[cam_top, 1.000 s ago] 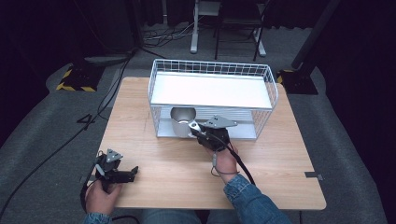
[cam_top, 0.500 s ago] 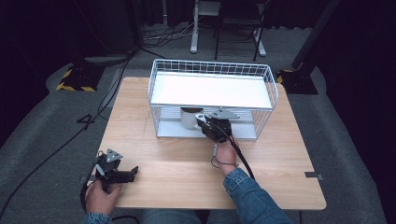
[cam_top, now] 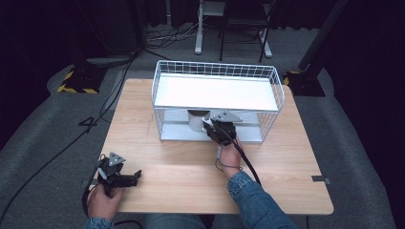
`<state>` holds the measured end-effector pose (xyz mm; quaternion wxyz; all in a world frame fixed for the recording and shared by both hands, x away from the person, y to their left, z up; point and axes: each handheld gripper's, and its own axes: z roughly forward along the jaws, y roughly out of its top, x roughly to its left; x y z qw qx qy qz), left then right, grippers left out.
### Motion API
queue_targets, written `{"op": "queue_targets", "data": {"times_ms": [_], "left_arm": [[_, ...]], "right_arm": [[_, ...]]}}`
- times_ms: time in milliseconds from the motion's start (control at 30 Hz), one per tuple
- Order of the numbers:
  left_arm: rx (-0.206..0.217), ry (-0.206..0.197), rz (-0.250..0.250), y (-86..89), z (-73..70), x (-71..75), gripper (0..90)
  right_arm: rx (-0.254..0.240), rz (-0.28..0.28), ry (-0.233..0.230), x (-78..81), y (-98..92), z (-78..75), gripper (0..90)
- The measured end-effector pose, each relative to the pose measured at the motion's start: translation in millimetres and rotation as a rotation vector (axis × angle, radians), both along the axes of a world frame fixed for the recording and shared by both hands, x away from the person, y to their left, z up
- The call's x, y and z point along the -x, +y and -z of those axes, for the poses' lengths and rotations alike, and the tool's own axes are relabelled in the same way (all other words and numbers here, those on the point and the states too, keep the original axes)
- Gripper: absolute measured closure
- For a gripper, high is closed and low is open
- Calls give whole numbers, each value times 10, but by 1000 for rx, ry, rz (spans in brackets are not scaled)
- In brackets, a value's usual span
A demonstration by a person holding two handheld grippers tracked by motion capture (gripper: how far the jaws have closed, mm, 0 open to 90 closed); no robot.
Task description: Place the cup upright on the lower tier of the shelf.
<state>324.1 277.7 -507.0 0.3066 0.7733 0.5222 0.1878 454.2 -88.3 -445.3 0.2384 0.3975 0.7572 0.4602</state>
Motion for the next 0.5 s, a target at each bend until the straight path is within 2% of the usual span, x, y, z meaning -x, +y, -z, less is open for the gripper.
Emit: {"op": "queue_targets", "data": {"times_ms": [333,500], "left_arm": [[0,0,0,0,0,0,13],[0,0,0,0,0,0,13]], "right_arm": [[-19,3,5,1,-53,59,706],[-10,-4,4,10,-49,57,673]]}}
